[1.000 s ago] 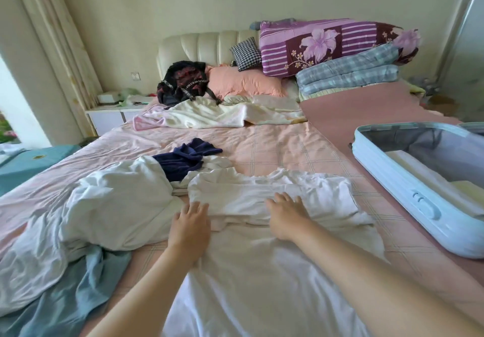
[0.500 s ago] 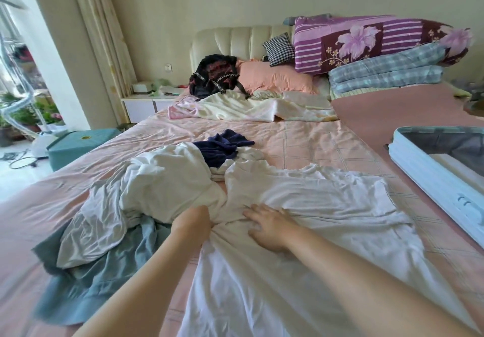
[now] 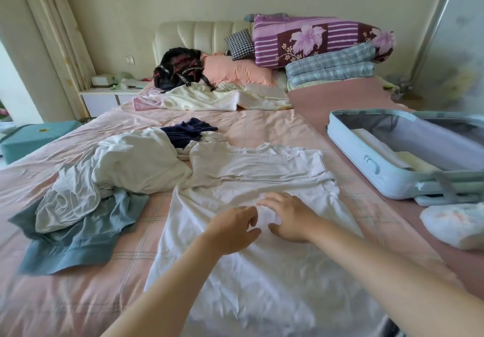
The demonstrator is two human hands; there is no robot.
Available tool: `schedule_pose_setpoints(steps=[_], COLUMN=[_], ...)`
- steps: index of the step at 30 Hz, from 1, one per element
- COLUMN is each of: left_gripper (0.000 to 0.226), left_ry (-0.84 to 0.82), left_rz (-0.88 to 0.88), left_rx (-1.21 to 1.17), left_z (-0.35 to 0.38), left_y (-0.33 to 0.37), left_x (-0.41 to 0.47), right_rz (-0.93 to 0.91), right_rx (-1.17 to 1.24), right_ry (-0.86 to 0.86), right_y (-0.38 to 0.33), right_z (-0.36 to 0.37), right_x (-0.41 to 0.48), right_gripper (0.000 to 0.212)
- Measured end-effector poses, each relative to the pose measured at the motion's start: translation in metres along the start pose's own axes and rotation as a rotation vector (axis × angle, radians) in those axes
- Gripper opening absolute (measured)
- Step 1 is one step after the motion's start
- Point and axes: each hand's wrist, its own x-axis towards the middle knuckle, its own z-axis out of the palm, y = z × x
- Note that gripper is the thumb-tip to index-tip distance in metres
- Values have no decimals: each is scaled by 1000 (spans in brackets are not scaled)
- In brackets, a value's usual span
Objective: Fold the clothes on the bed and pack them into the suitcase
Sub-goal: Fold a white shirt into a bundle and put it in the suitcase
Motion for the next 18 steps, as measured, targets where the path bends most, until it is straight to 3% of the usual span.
schedule_pose_setpoints(steps=[3,7,11,14,18], left_gripper=[21,25,28,44,62], left_ry=[-70,-78,26,72,50], left_rz=[47,81,182,267,280], left_rx=[23,8,28,17,69], left_z=[17,35,61,80,98], left_y=[28,51,64,78,110], left_x=[-17,-42,-65,-73,-74], right_rz=[35,55,40,80,29], right_rx=[1,-35,-119,-124,-341], right_ry=[38,-35,-81,-60,-140], right_y=[10,14,26,38,50], right_z=[-1,4,16,15,9], right_x=[-47,-102,-147,-180,-213], right_gripper=[40,19,15,18,31])
